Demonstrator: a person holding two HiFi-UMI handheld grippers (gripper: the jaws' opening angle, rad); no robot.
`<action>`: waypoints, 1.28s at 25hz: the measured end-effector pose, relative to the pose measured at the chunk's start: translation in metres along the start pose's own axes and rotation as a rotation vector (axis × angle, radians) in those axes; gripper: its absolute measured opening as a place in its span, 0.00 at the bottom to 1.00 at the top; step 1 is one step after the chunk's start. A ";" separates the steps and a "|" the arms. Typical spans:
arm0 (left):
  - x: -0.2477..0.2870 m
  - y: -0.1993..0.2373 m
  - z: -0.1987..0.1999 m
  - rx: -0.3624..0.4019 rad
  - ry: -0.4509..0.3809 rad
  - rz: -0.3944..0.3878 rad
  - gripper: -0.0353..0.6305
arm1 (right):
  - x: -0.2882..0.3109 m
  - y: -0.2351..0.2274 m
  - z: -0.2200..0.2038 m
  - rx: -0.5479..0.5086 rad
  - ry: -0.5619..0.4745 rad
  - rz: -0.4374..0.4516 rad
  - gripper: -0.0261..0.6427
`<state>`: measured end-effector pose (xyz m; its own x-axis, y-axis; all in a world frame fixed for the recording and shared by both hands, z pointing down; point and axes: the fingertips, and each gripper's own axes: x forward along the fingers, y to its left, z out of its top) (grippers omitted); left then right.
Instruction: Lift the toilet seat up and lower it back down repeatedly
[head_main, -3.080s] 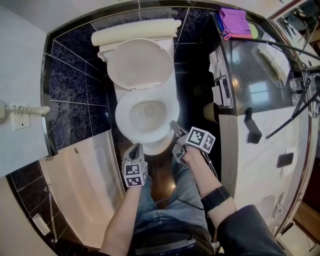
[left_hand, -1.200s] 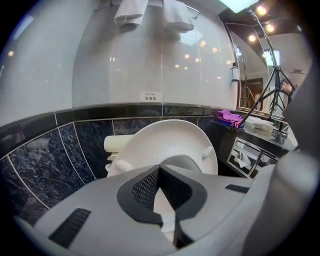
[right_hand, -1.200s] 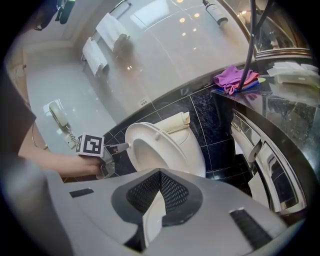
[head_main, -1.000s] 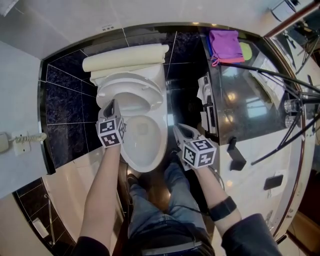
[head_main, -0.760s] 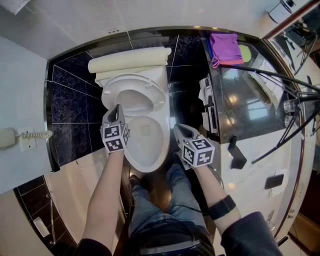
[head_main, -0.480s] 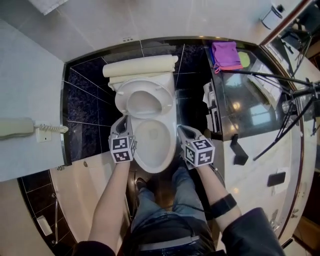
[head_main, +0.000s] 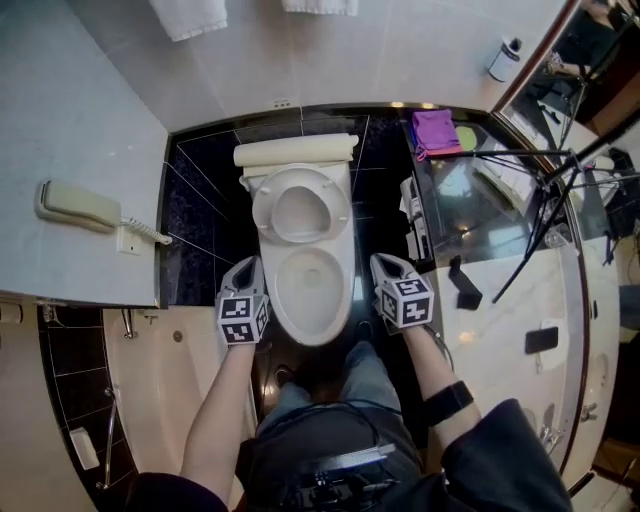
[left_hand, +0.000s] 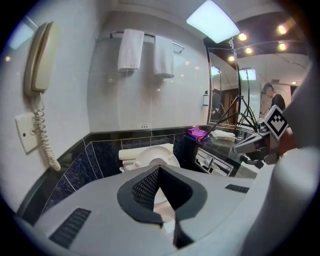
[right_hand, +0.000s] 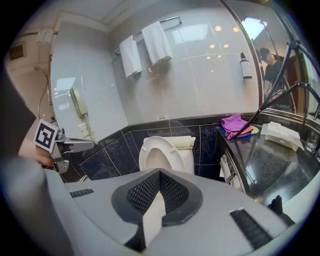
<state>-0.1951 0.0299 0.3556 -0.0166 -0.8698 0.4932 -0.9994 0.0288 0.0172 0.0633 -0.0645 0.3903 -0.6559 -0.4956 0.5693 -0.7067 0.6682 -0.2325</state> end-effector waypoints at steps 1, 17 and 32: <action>-0.011 0.000 0.000 -0.010 0.003 -0.004 0.05 | -0.008 0.002 0.001 -0.001 -0.003 -0.009 0.06; -0.123 0.037 -0.015 -0.074 -0.062 0.034 0.05 | -0.072 0.049 -0.006 -0.007 -0.033 -0.078 0.06; -0.139 0.028 -0.012 -0.053 -0.082 0.029 0.05 | -0.089 0.049 -0.005 -0.057 -0.041 -0.085 0.06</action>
<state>-0.2200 0.1573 0.2982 -0.0499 -0.9056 0.4211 -0.9956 0.0788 0.0515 0.0883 0.0148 0.3319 -0.6051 -0.5739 0.5519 -0.7450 0.6526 -0.1382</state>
